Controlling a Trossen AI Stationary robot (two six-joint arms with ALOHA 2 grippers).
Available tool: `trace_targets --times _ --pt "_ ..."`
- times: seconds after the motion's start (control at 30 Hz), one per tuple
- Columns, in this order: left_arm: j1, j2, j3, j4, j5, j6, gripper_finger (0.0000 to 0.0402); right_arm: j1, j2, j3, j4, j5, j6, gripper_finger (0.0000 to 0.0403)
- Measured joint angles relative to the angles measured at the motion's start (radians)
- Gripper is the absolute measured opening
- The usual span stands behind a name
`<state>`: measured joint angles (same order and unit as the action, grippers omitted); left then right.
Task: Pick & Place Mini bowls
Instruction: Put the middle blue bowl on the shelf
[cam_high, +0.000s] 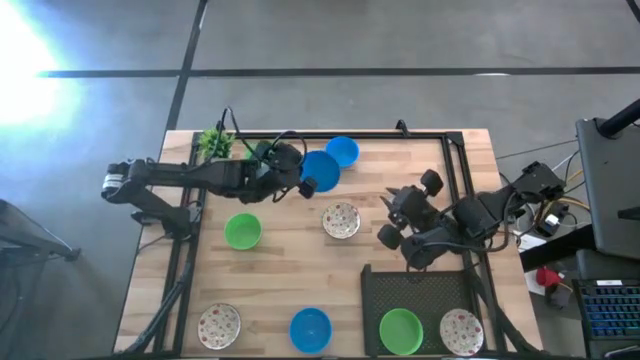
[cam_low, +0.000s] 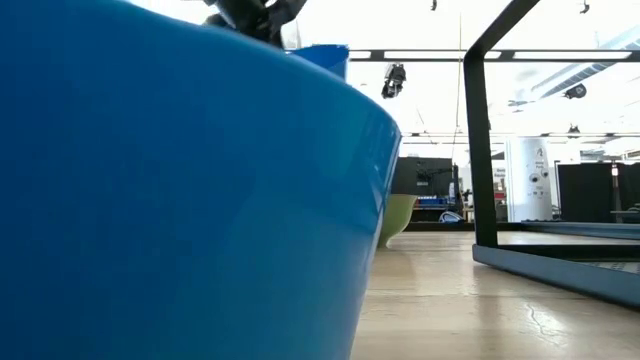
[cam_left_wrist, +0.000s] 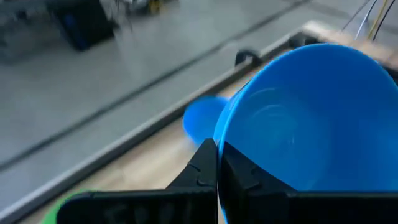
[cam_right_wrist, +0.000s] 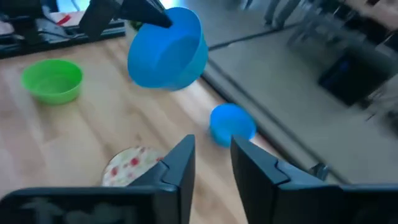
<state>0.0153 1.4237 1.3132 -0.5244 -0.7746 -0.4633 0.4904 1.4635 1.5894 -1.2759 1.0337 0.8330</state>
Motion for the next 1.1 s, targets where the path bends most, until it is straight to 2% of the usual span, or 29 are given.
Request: trace_targets --times 0.17,0.3,0.47,0.67,0.9,1.1 --pt "-0.026 0.001 -0.005 0.17 -0.057 0.147 0.0 0.0 0.05 0.0 0.01 0.111 -0.037 0.0138" --pt "-0.042 0.001 -0.005 0.264 -0.069 0.236 0.0 -0.006 0.078 0.0 0.016 0.156 -0.009 0.0151" --pt "-0.065 0.012 -0.006 0.348 -0.068 0.287 0.0 -0.036 0.09 0.0 0.059 0.167 0.052 0.0155" --pt "-0.09 0.071 -0.006 0.461 -0.068 0.387 0.0 -0.062 0.107 0.0 0.139 0.167 -0.037 0.0148" --pt "-0.109 0.111 -0.006 0.57 -0.128 0.463 0.0 -0.065 0.107 0.0 0.147 0.17 -0.052 0.0136" --pt "-0.14 0.114 -0.006 0.578 -0.128 0.493 0.0 -0.073 0.107 0.0 0.146 0.173 -0.052 0.0132"
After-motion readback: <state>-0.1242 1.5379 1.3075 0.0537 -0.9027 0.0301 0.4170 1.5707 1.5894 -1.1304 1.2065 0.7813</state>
